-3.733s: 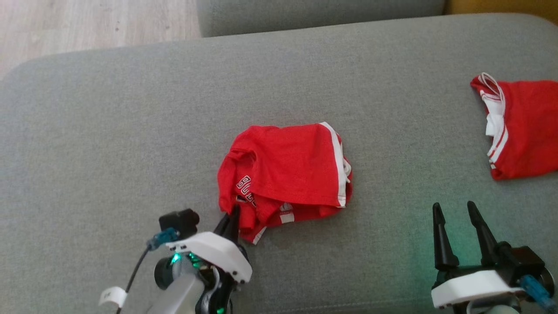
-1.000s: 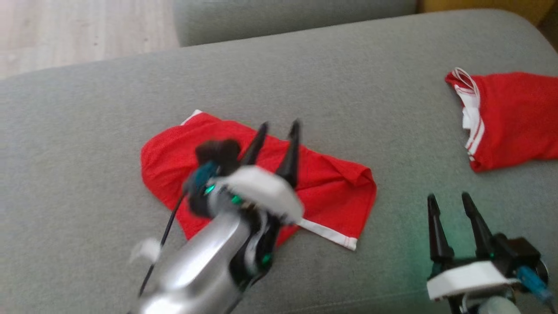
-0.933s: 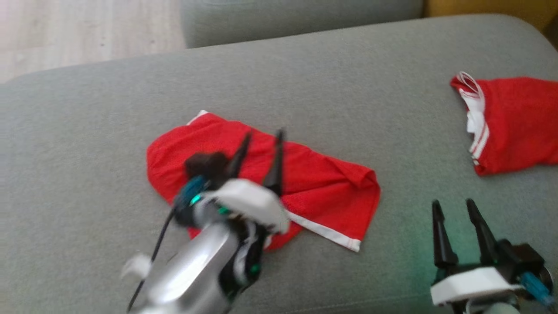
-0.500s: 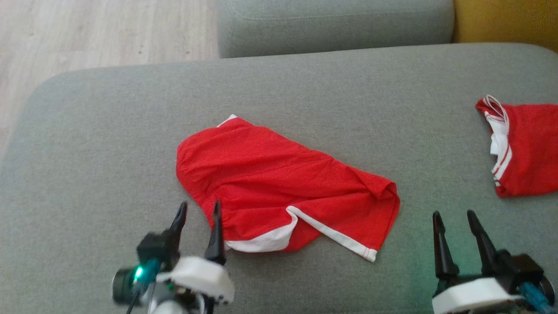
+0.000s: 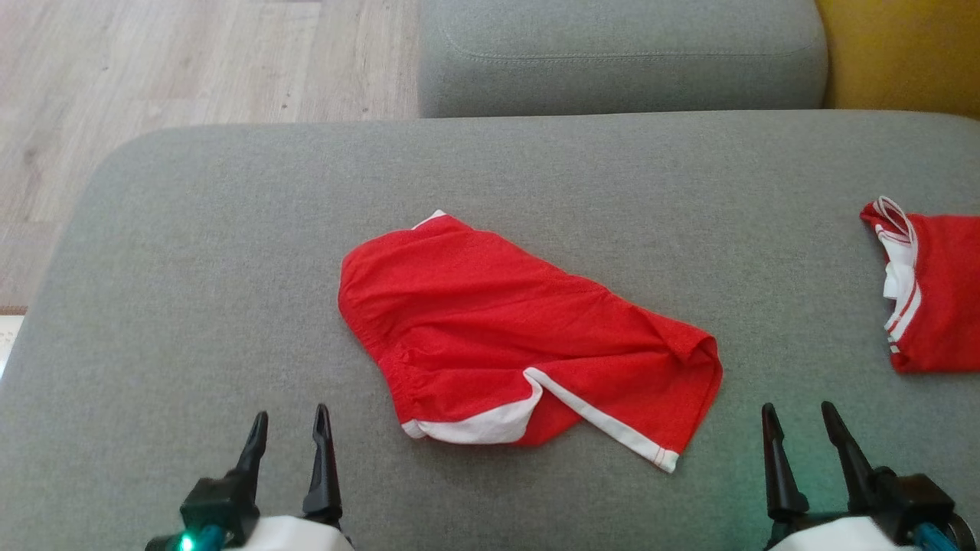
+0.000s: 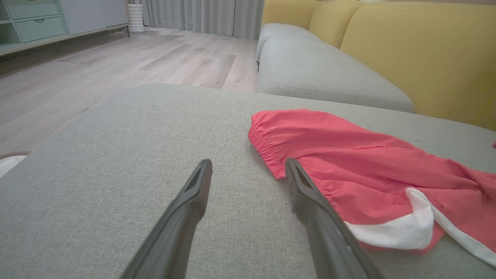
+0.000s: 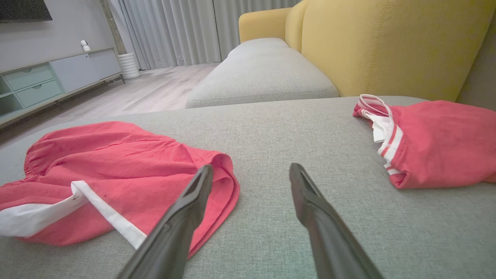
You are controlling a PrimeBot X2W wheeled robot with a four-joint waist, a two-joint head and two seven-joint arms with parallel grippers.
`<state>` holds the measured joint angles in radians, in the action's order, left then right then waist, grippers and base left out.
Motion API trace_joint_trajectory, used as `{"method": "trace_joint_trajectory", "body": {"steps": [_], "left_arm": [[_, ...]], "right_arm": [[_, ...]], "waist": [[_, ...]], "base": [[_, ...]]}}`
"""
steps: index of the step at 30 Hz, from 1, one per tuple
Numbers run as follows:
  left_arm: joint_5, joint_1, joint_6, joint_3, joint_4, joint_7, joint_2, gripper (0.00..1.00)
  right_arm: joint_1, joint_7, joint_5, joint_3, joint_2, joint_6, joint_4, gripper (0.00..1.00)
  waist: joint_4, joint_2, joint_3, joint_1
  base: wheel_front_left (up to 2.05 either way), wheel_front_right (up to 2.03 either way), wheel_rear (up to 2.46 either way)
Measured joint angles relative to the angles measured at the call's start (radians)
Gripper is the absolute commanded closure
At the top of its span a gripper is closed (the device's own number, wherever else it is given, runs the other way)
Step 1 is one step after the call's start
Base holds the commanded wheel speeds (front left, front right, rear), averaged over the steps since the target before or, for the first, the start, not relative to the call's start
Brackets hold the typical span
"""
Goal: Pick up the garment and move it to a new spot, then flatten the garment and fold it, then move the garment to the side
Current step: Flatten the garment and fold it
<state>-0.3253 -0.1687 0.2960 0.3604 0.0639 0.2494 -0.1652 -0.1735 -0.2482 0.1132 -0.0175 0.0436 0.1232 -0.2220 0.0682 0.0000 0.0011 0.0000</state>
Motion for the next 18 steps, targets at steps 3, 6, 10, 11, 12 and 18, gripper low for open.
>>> {"method": "trace_joint_trajectory", "body": {"steps": [3, 6, 10, 11, 12, 18], "left_arm": [[0.03, -0.004, -0.036, -0.032, 0.001, 0.0, 0.021, 0.0], [0.048, -0.007, -0.057, -0.053, 0.004, 0.0, 0.03, 0.0], [0.077, -0.011, -0.094, -0.088, 0.013, 0.0, 0.049, 0.0], [0.082, -0.011, -0.103, -0.094, 0.017, 0.0, 0.052, 0.0], [0.088, -0.011, -0.109, -0.103, 0.021, 0.0, 0.055, 0.0], [0.118, -0.011, -0.14, -0.132, 0.033, 0.0, 0.079, 0.0]], "right_arm": [[0.0, 0.0, 0.0, 0.002, 0.0, 0.0, 0.0, 0.0], [0.0, 0.0, 0.0, 0.004, 0.0, 0.0, 0.0, 0.0], [0.0, 0.0, 0.0, 0.007, 0.0, 0.0, 0.0, 0.0], [0.0, 0.0, 0.0, 0.009, 0.0, 0.0, 0.0, 0.0], [0.0, 0.0, 0.0, 0.011, 0.0, 0.0, 0.0, 0.0], [0.0, 0.0, 0.004, 0.023, 0.0, 0.0, 0.004, 0.0]], "waist": [[0.002, 0.0, -0.001, 0.0], [0.002, 0.0, -0.001, 0.0], [0.0, 0.0, -0.002, 0.0], [0.0, 0.0, -0.002, 0.0], [-0.001, 0.0, -0.002, 0.0], [-0.005, 0.0, -0.002, 0.0]], "base": [[0.0, 0.0, 0.0], [0.0, 0.0, 0.0], [0.0, 0.0, 0.0], [0.0, 0.0, 0.0], [0.0, 0.0, 0.0], [0.0, 0.0, 0.0]]}}
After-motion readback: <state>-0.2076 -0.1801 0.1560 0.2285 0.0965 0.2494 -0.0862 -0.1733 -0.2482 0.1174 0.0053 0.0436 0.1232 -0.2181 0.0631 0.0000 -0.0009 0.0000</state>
